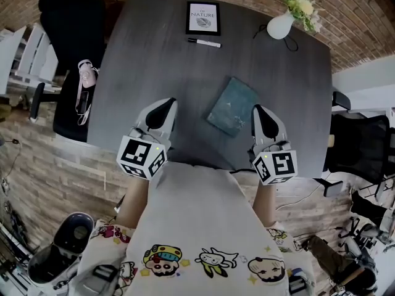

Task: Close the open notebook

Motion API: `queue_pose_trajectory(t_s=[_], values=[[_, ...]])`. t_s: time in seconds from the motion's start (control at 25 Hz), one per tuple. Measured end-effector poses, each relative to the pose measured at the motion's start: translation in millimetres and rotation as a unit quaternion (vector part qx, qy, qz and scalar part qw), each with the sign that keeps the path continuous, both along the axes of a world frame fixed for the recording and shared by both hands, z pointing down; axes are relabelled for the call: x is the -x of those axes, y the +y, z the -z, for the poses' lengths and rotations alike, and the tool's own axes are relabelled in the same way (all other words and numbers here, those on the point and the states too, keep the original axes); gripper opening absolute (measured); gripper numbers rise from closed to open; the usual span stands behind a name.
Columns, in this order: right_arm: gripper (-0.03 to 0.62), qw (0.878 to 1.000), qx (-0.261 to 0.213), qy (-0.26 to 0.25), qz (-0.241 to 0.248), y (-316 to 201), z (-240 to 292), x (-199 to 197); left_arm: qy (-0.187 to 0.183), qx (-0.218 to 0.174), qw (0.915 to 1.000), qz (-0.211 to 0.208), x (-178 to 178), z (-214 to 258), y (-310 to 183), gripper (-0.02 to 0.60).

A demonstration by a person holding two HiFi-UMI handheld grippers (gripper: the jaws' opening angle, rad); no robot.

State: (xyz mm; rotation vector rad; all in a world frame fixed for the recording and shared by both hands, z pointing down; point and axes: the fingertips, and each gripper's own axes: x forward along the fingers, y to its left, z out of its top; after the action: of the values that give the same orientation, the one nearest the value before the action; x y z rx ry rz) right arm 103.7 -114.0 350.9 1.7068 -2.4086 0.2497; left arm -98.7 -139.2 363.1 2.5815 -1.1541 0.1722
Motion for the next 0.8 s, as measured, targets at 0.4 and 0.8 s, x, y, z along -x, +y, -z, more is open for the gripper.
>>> queue_pose_trajectory(t_s=[0.4,0.8], values=[[0.008,1.0,0.007,-0.005,-0.006,2.3,-3.7,-2.5,-0.001,0.002,1.0,-0.003,-1.7,-1.0,-0.6,-0.002],[0.008,1.0,0.011,-0.008,-0.012,2.3,-5.9,-6.0,0.0,0.002,1.0,-0.002,-1.4,-2.1,-3.1,-0.002]])
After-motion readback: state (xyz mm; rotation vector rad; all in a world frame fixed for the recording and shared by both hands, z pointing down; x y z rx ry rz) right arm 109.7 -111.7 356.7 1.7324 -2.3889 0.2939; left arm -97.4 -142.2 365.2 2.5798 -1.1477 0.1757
